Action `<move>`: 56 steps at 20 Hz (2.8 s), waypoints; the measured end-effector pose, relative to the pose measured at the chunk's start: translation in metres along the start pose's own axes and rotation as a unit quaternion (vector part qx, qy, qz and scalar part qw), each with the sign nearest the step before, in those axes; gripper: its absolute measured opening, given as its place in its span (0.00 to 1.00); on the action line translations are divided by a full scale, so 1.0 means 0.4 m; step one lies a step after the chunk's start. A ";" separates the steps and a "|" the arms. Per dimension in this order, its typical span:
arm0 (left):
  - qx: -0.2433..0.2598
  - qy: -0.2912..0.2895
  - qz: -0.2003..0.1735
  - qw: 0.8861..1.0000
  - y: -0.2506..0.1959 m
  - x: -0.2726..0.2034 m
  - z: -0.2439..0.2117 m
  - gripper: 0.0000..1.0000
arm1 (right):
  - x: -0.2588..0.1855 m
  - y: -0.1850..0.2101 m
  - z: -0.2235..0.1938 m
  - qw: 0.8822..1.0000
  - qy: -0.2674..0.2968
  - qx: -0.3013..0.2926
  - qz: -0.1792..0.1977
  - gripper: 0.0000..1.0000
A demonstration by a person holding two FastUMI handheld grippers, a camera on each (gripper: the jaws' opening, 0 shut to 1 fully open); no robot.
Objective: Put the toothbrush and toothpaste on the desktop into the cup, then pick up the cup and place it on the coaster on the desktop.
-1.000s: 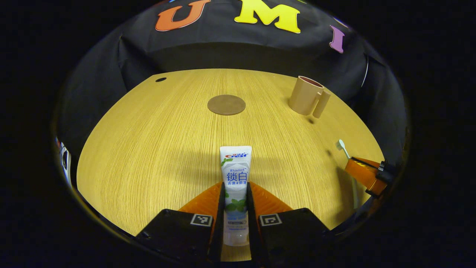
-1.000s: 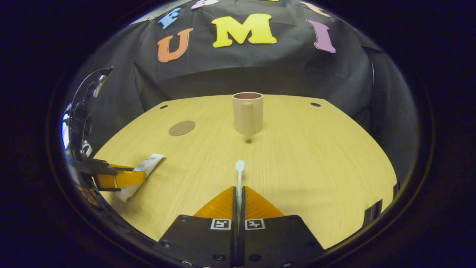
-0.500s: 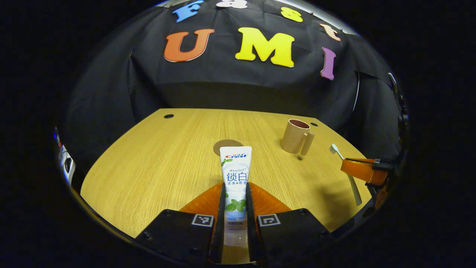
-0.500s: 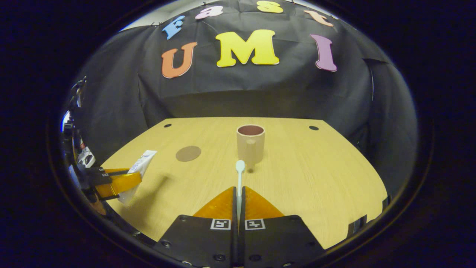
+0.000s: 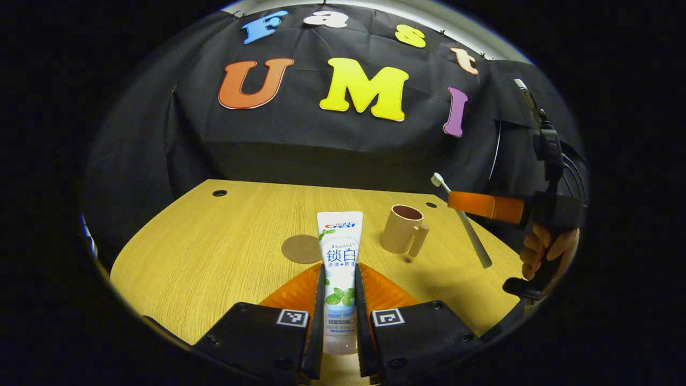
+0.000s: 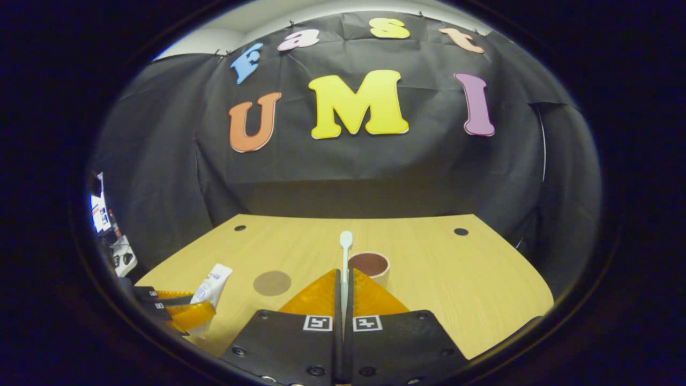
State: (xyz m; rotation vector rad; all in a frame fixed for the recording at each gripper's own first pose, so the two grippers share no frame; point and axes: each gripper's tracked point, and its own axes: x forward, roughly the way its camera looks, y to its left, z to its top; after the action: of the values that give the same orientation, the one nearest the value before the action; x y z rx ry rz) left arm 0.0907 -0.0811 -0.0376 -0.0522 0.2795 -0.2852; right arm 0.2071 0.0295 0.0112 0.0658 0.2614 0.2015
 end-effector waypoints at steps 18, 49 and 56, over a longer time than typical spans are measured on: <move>-0.011 -0.025 -0.013 1.000 -0.006 0.134 0.007 0.29 | 0.352 -0.056 0.133 0.996 -0.084 -0.004 0.026 0.00; 0.015 -0.099 -0.009 0.995 -0.183 0.279 0.172 0.29 | 0.158 -0.203 -0.045 0.996 -0.083 -0.037 0.018 0.98; 0.042 -0.147 -0.040 0.987 -0.301 0.372 0.301 0.29 | 0.120 -0.245 -0.059 0.992 -0.117 -0.044 -0.002 0.97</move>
State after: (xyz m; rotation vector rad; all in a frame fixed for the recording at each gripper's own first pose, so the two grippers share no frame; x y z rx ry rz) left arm 0.2288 -0.2375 0.0495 -0.0207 -0.0283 -0.3634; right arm 0.2646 -0.0553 -0.0324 0.0011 0.0194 0.1991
